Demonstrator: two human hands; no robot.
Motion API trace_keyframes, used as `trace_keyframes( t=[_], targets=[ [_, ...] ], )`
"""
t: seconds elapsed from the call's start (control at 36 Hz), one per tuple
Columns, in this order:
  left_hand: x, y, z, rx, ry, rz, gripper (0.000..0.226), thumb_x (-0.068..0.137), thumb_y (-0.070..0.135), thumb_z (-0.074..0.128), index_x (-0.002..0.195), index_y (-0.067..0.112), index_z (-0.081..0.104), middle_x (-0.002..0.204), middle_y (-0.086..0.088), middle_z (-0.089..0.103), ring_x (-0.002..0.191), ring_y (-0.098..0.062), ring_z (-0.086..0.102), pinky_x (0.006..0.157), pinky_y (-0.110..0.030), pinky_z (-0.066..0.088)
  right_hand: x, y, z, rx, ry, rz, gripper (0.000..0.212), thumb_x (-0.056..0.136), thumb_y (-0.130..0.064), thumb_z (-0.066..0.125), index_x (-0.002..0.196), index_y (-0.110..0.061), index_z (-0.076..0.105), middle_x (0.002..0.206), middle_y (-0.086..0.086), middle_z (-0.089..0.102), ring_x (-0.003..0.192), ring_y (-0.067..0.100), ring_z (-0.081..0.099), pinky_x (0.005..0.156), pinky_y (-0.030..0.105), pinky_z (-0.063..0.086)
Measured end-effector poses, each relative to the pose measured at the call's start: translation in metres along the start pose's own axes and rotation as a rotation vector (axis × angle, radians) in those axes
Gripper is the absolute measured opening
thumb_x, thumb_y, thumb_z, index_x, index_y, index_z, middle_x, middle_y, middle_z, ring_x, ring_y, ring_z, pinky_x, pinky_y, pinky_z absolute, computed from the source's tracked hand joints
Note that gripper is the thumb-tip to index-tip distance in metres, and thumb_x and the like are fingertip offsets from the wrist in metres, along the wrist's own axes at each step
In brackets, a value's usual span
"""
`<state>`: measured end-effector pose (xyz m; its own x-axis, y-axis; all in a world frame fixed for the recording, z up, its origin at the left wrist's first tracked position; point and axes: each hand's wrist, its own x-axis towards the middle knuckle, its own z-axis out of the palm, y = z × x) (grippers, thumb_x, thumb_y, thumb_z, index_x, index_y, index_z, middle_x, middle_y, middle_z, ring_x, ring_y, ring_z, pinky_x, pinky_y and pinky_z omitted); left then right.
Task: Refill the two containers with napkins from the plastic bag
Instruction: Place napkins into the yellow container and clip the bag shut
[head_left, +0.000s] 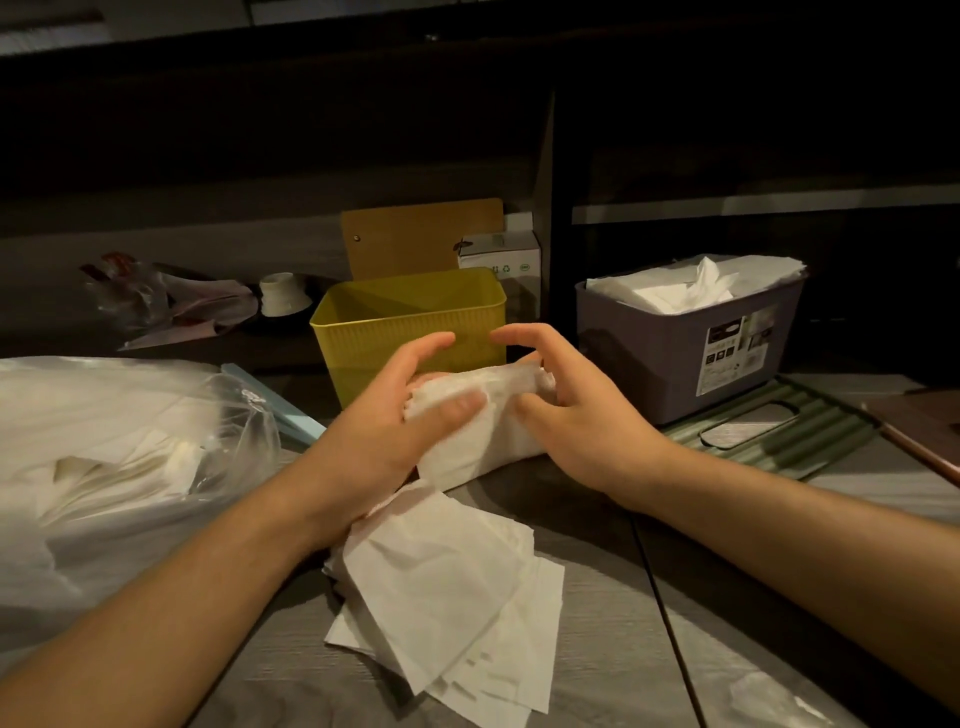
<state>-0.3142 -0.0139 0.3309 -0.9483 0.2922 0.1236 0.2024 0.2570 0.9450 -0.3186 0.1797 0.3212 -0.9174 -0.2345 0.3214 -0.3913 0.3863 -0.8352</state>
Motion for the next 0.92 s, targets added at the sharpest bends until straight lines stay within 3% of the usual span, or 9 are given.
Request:
trace_keyframes(
  t=[0.06, 0.14, 0.19, 0.28, 0.36, 0.47, 0.58, 0.69, 0.92],
  targets=[
    [0.001, -0.005, -0.002, 0.101, 0.006, 0.007, 0.070, 0.082, 0.035, 0.076, 0.138, 0.056, 0.040, 0.127, 0.018, 0.059, 0.109, -0.009, 0.067, 0.085, -0.031, 0.061, 0.002, 0.004, 0.000, -0.055, 0.032, -0.032, 0.050, 0.099, -0.009, 0.055, 0.139, -0.036, 0.045, 0.125, -0.013, 0.050, 0.111, 0.001, 0.052, 0.092, 0.016, 0.047],
    [0.004, -0.012, -0.007, 0.187, 0.092, 0.030, 0.061, 0.090, 0.017, 0.073, 0.134, 0.049, 0.046, 0.121, 0.018, 0.063, 0.099, -0.002, 0.069, 0.074, -0.026, 0.062, 0.002, 0.001, -0.002, -0.275, 0.145, -0.184, 0.049, 0.095, -0.012, 0.064, 0.138, -0.030, 0.049, 0.130, -0.011, 0.040, 0.111, -0.003, 0.044, 0.092, 0.003, 0.039],
    [0.004, -0.015, -0.009, 0.189, 0.139, 0.059, 0.053, 0.091, 0.013, 0.072, 0.131, 0.042, 0.052, 0.117, 0.016, 0.066, 0.096, 0.002, 0.068, 0.072, -0.022, 0.060, -0.003, -0.008, -0.007, -0.355, 0.162, -0.420, 0.039, 0.092, -0.019, 0.067, 0.130, -0.019, 0.058, 0.128, -0.006, 0.044, 0.117, 0.005, 0.046, 0.098, 0.013, 0.043],
    [0.003, -0.019, -0.011, 0.177, 0.209, 0.098, 0.043, 0.089, 0.011, 0.075, 0.122, 0.035, 0.059, 0.105, 0.012, 0.071, 0.090, -0.003, 0.070, 0.072, -0.024, 0.060, -0.018, -0.026, -0.011, -0.310, -0.217, -0.641, 0.035, 0.090, -0.027, 0.073, 0.121, -0.011, 0.066, 0.121, 0.000, 0.056, 0.117, 0.012, 0.054, 0.097, 0.027, 0.048],
    [0.003, -0.021, -0.012, 0.170, 0.239, 0.088, 0.039, 0.091, 0.011, 0.073, 0.120, 0.033, 0.061, 0.101, 0.008, 0.074, 0.087, -0.014, 0.073, 0.078, -0.046, 0.062, -0.029, -0.034, -0.005, -0.413, -0.610, -0.633, 0.052, 0.086, -0.034, 0.079, 0.132, -0.016, 0.063, 0.134, -0.002, 0.055, 0.128, 0.010, 0.048, 0.106, 0.030, 0.042],
    [0.002, -0.023, -0.014, 0.171, 0.224, 0.105, 0.037, 0.090, 0.012, 0.073, 0.119, 0.032, 0.062, 0.103, 0.008, 0.074, 0.089, -0.012, 0.072, 0.082, -0.046, 0.061, -0.029, -0.027, 0.006, -0.520, -0.557, -0.729, 0.042, 0.089, -0.028, 0.078, 0.126, -0.013, 0.068, 0.132, 0.000, 0.060, 0.122, 0.015, 0.053, 0.101, 0.030, 0.044],
    [0.001, -0.023, -0.016, 0.154, 0.201, 0.088, 0.034, 0.090, 0.015, 0.074, 0.115, 0.035, 0.064, 0.100, 0.012, 0.073, 0.088, -0.011, 0.072, 0.079, -0.046, 0.062, -0.025, -0.018, 0.001, -0.393, -0.524, -0.603, 0.031, 0.093, -0.015, 0.069, 0.124, -0.011, 0.070, 0.130, 0.000, 0.065, 0.122, 0.009, 0.058, 0.101, 0.032, 0.048],
    [0.000, -0.022, -0.015, 0.122, 0.185, 0.075, 0.028, 0.092, 0.011, 0.070, 0.109, 0.034, 0.066, 0.096, 0.006, 0.075, 0.087, -0.020, 0.073, 0.080, -0.055, 0.060, -0.023, -0.018, -0.007, -0.231, -0.537, -0.426, 0.028, 0.098, -0.011, 0.062, 0.126, -0.010, 0.069, 0.130, -0.004, 0.067, 0.123, 0.006, 0.059, 0.104, 0.031, 0.048],
    [-0.003, -0.021, -0.015, 0.072, 0.157, 0.028, 0.027, 0.094, 0.012, 0.069, 0.105, 0.036, 0.069, 0.095, 0.001, 0.076, 0.092, -0.029, 0.073, 0.083, -0.061, 0.057, -0.020, -0.012, -0.009, -0.180, -0.569, -0.338, 0.034, 0.099, -0.001, 0.050, 0.124, -0.009, 0.071, 0.131, -0.006, 0.066, 0.123, 0.009, 0.060, 0.103, 0.030, 0.048]
  ],
)
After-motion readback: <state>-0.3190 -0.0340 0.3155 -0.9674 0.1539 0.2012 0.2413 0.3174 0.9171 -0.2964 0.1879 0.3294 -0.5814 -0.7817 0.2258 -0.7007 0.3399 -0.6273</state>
